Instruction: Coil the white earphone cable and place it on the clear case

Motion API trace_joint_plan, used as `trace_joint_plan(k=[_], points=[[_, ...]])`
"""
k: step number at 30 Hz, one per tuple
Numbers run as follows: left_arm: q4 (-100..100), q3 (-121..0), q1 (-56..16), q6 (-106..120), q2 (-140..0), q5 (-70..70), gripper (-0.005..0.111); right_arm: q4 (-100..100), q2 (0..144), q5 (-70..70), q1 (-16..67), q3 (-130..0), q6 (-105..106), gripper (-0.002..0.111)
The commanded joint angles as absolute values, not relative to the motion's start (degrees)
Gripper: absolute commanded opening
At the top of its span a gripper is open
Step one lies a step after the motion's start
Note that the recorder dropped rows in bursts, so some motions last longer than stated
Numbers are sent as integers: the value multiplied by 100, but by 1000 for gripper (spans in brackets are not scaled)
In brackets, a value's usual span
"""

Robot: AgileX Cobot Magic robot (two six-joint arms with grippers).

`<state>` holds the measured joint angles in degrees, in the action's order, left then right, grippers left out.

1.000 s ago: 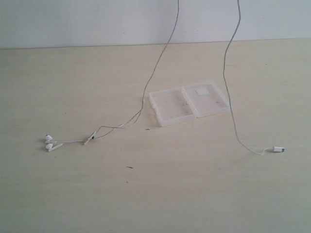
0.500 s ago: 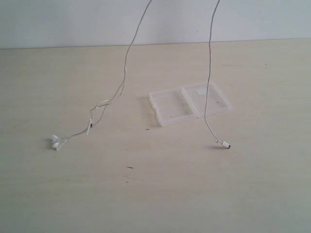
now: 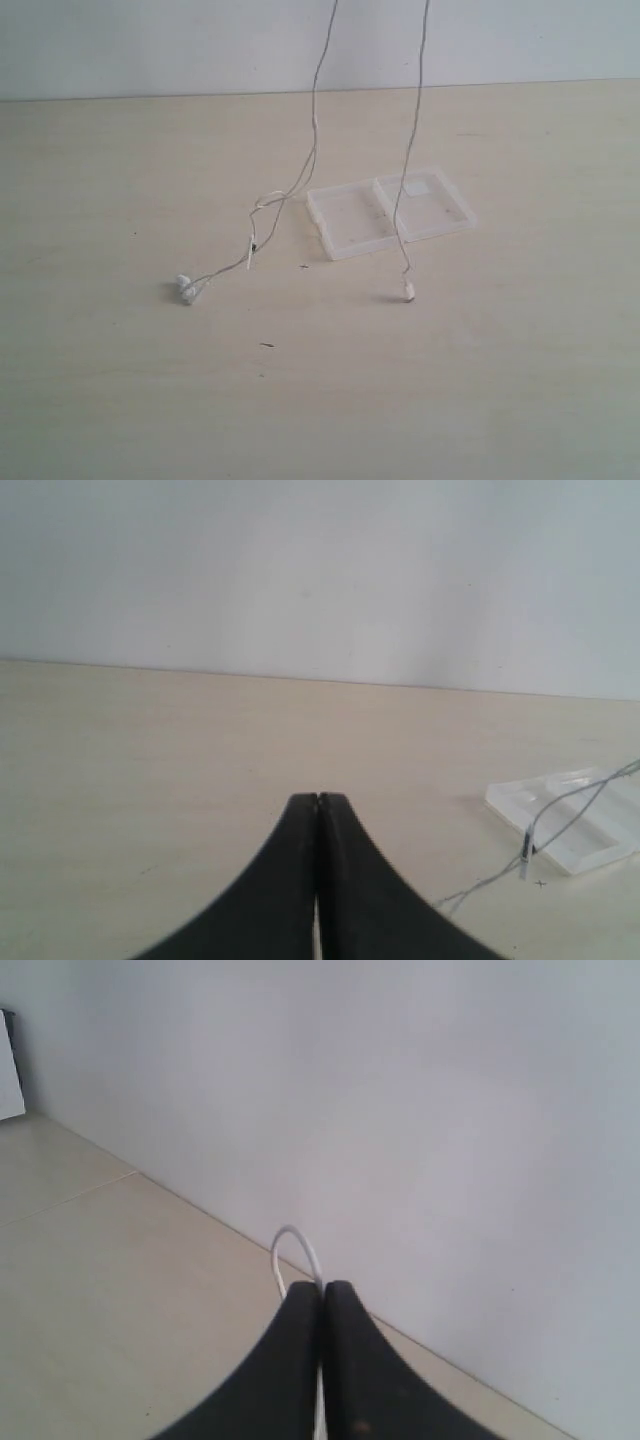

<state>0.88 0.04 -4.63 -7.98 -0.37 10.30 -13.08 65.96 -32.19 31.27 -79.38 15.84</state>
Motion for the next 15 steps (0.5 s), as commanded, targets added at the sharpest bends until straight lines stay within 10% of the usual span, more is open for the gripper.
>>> trace_joint_plan(k=[1,15], points=[[69,0,-463,-783,0,794,0,-1346,6358,-2356,3132,-7534,1628,0],[105,0,-463,-1524,0,-34,0,-1460,6203,-2087,3132,-7723,1640,0]])
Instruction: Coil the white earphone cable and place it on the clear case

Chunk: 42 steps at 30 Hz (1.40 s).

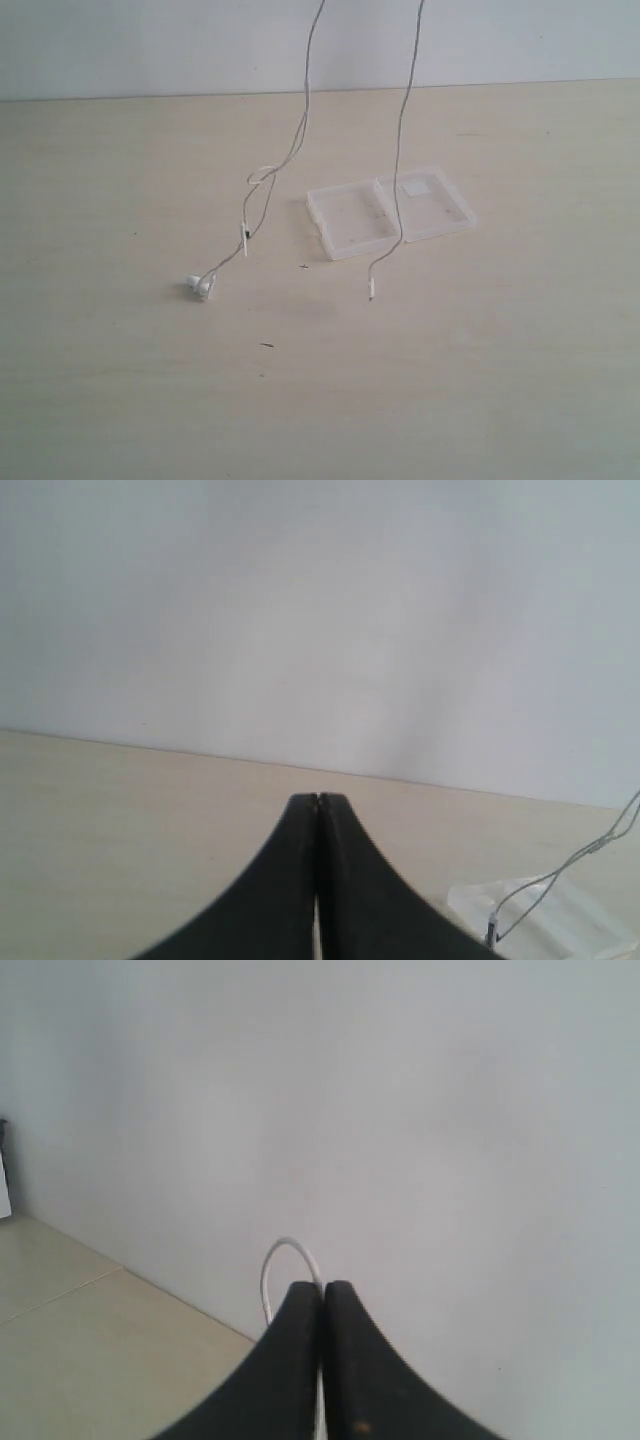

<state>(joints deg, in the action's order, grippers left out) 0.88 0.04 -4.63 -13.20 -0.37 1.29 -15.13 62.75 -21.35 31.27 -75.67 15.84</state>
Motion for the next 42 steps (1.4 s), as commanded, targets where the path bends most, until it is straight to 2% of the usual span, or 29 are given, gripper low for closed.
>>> trace_joint_plan(k=[1,12,20,25,32,42], points=[[105,0,-463,-1524,0,-34,0,-1447,6203,-2135,3132,-7810,1640,0],[105,0,-463,-1577,0,-161,0,-1446,6203,-2582,3132,-8513,1640,0],[146,0,-510,-3362,0,-943,0,-1444,6216,-2752,3132,-8427,1798,0],[-1175,0,-714,-3993,-257,-1680,0,-1469,6216,-2775,3132,-8427,1787,0],[-3270,0,-754,-4706,-1048,-3756,0,-1469,6216,-2788,3132,-8427,1787,0],[-5233,-1456,-754,-5315,-3202,-4640,0,-1469,6216,-2929,3132,-8427,1787,0]])
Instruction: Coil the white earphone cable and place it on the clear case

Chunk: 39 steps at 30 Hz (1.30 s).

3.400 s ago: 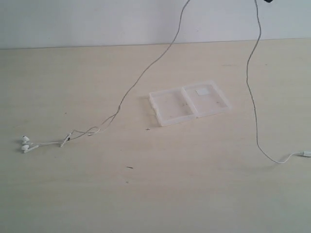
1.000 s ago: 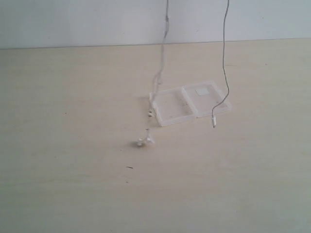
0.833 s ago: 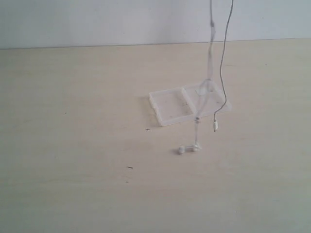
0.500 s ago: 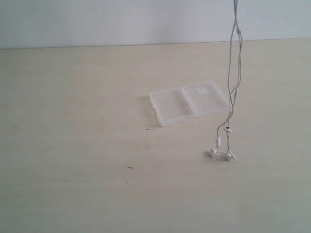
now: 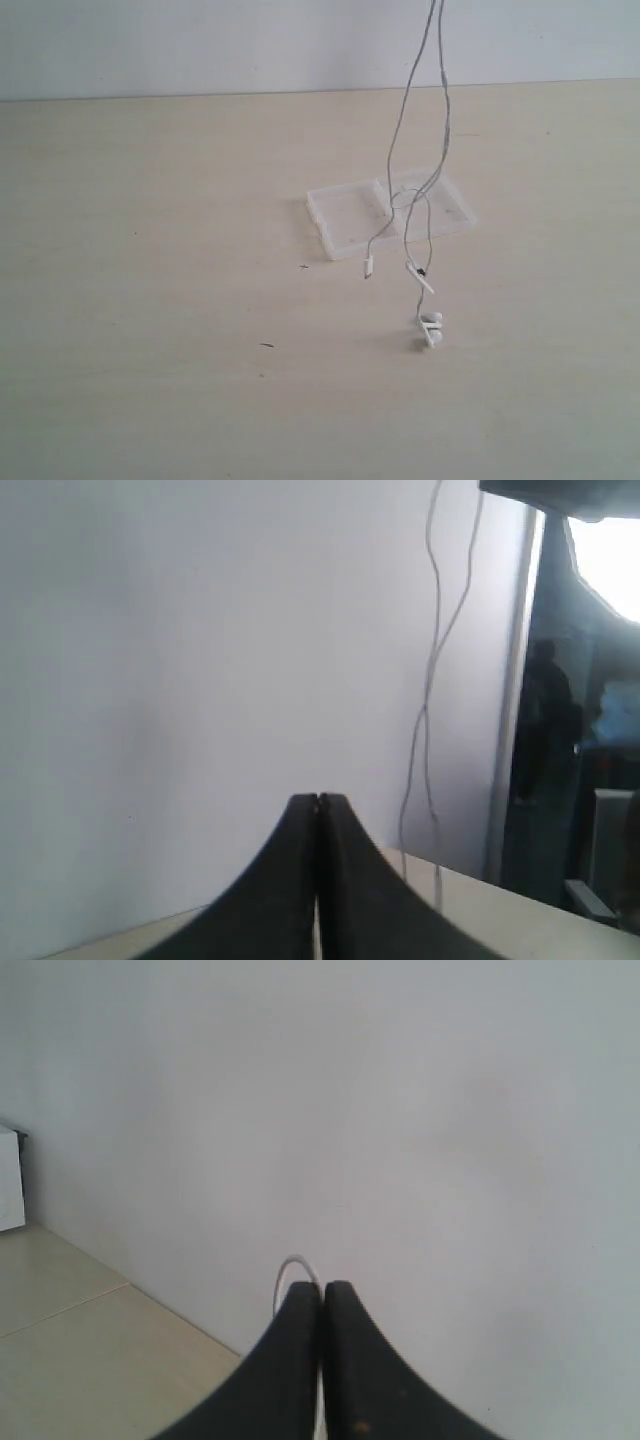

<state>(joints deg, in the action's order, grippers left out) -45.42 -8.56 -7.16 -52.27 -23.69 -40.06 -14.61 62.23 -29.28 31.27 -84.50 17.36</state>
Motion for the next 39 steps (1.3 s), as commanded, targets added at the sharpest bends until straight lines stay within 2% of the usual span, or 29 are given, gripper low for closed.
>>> trace_joint_plan(k=[1,11,14,17,19,27,33,39], points=[[-5346,-1627,-754,-5315,-3492,-4842,0,-1469,6216,-2958,3132,-8427,1787,0],[-5526,-2786,-758,-5574,-5892,-6123,2,-1459,6216,-3062,3132,-8427,1787,0],[-5817,-3088,-758,-5615,-6410,-6310,18,-1470,6227,-3037,3132,-8427,1787,0],[-5980,-3362,-873,-5615,-6850,-6361,46,-1470,6276,-3026,3132,-8427,1787,0],[-5955,-3505,-1020,-5444,-7086,-6361,57,-1482,6325,-3026,3132,-8427,1776,0],[-5630,-3907,-1678,-4488,-7825,-6141,59,-1507,6468,-3016,3132,-8427,1776,0],[-5270,-4114,-1997,-4178,-8405,-6141,69,-1507,6489,-2982,3132,-8427,1714,0],[-4990,-4378,-2174,-4070,-8841,-6179,69,-1507,6489,-2905,3132,-8427,1619,0]])
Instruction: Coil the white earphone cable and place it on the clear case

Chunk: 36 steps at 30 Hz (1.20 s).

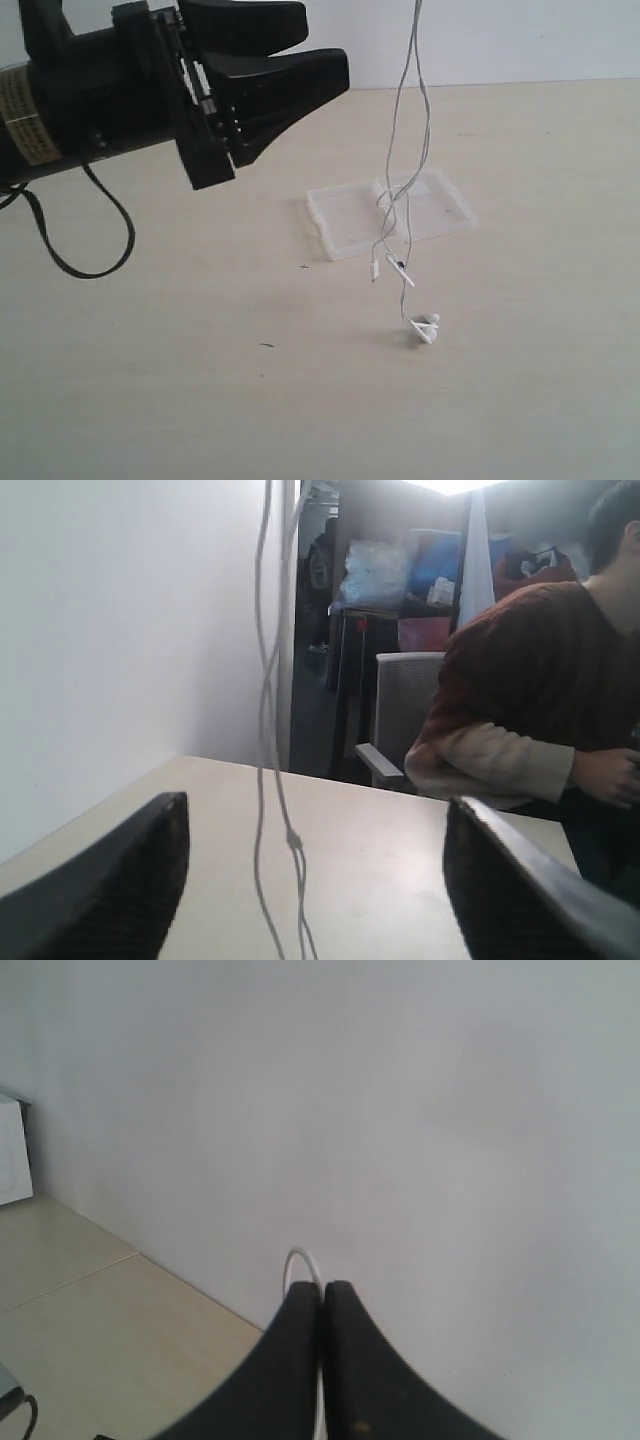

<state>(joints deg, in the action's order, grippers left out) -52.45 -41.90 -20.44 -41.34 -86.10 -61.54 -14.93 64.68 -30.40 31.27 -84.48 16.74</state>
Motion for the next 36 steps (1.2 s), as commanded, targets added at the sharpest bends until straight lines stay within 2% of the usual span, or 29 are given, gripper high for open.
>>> trace_joint_plan(k=[1,10,16,36], points=[[-4990,-4450,-2204,-4070,-8907,-6179,69,-1507,6489,-2905,3132,-8427,1619,0],[-4964,-5070,-2553,-4070,-9393,-6018,69,-1507,6489,-2942,3132,-8427,1630,0],[-4747,-5342,-2745,-4070,-9698,-5824,77,-1507,6489,-2973,3132,-8427,1620,0],[-4424,-5745,-2793,-4067,-10151,-5848,77,-1507,6489,-3009,3132,-8427,1631,0]])
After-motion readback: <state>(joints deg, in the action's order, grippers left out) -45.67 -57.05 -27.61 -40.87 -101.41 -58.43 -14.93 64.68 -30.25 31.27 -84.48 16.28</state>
